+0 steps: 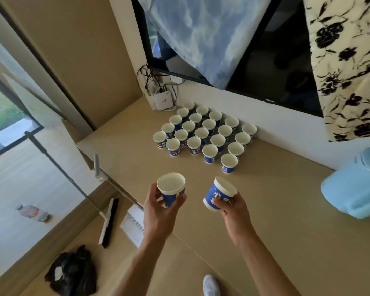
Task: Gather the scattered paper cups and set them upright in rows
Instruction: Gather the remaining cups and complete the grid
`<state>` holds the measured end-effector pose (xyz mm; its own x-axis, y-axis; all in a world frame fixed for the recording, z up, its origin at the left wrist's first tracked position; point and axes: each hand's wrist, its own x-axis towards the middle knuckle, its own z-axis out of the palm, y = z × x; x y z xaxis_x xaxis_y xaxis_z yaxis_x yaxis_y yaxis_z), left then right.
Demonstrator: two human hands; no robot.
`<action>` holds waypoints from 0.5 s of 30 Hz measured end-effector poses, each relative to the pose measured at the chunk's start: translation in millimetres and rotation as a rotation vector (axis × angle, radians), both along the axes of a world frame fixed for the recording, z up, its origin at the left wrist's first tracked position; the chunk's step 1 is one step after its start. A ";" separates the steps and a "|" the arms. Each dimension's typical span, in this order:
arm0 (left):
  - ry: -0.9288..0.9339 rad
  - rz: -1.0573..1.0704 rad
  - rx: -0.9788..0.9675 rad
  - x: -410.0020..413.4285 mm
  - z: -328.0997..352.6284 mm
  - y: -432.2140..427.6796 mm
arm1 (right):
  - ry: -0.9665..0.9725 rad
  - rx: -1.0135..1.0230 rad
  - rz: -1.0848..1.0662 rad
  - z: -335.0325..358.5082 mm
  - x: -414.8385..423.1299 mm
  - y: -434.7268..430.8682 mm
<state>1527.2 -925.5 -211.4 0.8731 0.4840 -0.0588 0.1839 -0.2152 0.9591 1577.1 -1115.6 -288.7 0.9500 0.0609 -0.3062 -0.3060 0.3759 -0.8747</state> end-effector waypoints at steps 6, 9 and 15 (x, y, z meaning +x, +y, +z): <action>0.043 -0.111 0.009 79.5 -28.2 38.5 | -0.007 -0.140 -0.138 1.8 35.7 23.5; 0.069 -0.186 0.007 115.8 -52.7 52.1 | 0.005 -0.170 -0.249 -7.8 49.4 37.0; 0.105 -0.268 0.005 169.8 -111.0 72.3 | 0.008 -0.207 -0.415 -36.4 59.0 73.7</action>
